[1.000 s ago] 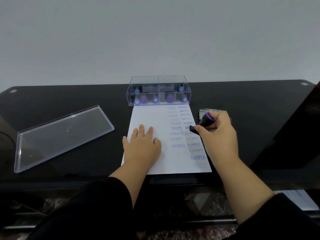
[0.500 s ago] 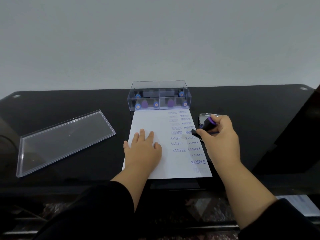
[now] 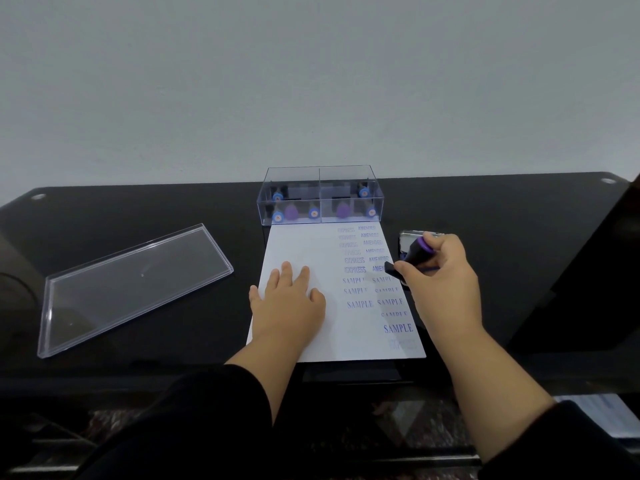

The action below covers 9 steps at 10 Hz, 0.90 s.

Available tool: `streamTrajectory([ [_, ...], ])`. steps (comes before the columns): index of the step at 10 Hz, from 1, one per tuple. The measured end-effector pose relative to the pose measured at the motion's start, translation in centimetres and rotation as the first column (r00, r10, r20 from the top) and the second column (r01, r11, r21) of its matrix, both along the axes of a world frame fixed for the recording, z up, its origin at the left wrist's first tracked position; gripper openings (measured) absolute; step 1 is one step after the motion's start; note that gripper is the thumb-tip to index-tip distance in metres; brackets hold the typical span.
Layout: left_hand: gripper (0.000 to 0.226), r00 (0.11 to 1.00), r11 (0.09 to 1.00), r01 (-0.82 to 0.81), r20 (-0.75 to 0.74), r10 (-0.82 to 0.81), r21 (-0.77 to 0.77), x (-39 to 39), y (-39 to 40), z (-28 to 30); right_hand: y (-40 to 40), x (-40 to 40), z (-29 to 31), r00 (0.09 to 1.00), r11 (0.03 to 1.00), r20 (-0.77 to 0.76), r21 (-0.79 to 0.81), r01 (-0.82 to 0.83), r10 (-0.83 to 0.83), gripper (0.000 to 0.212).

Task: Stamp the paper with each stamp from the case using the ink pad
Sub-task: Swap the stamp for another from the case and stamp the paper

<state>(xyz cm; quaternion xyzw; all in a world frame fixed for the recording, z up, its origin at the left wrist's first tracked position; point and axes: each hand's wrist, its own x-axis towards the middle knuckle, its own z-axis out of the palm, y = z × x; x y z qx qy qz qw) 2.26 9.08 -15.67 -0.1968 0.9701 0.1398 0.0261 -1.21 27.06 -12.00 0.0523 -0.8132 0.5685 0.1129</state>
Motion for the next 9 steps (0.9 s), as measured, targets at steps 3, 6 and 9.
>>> streamTrajectory([
  [3,0.054,1.000,1.000,-0.004,-0.002,0.004,0.006,0.0,-0.1,0.0,0.8,-1.0,-0.2,0.998,0.998,-0.004,0.015,0.067,-0.067,0.034],
  [6,0.054,1.000,1.000,-0.009,-0.026,0.008,-0.006,0.0,-0.2,-0.3,3.4,-3.1,-0.2,0.981,0.946,-0.015,0.260,0.193,-0.196,0.035],
  [9,0.054,1.000,1.000,-0.006,-0.020,0.006,-0.002,-0.1,0.0,-0.2,3.0,-3.8,-0.6,0.981,0.898,-0.025,0.399,0.187,-0.193,0.031],
])
